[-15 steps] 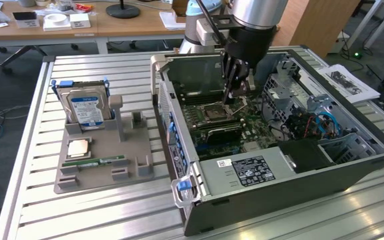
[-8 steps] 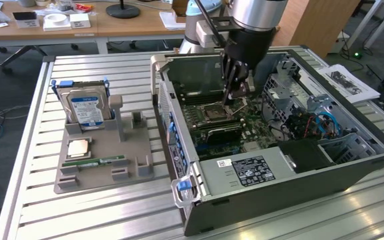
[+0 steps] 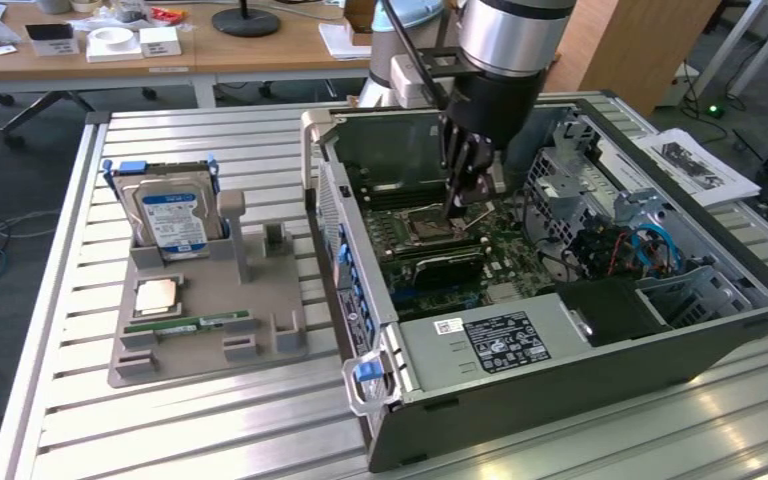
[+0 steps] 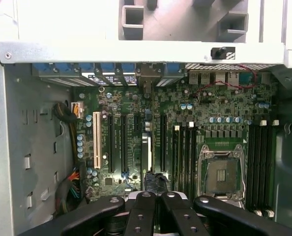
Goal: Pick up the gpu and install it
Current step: 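Press down on the gpu until it lock into place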
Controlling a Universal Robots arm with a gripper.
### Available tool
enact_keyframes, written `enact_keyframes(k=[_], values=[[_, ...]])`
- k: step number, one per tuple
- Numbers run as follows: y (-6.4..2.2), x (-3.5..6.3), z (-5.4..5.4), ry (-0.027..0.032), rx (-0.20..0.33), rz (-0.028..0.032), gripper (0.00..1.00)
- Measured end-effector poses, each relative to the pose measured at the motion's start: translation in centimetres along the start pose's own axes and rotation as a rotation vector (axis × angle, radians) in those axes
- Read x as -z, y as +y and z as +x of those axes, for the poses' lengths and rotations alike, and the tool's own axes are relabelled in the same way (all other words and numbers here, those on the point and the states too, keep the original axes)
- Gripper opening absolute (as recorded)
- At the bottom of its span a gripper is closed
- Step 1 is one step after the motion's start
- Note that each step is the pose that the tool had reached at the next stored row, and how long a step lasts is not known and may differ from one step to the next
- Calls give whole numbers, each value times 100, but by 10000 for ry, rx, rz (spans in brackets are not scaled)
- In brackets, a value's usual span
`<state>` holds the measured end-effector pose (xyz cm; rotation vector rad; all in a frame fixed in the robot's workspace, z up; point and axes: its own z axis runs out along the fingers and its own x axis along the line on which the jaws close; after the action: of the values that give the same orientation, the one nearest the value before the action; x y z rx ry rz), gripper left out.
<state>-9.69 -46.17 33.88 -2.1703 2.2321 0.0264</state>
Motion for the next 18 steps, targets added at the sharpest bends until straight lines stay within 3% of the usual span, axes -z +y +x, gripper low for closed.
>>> enact_keyframes(k=[7, 18], values=[[1, -103, 3, 0, 0, 0, 11], [1, -144, 5, 0, 0, -1, 11]])
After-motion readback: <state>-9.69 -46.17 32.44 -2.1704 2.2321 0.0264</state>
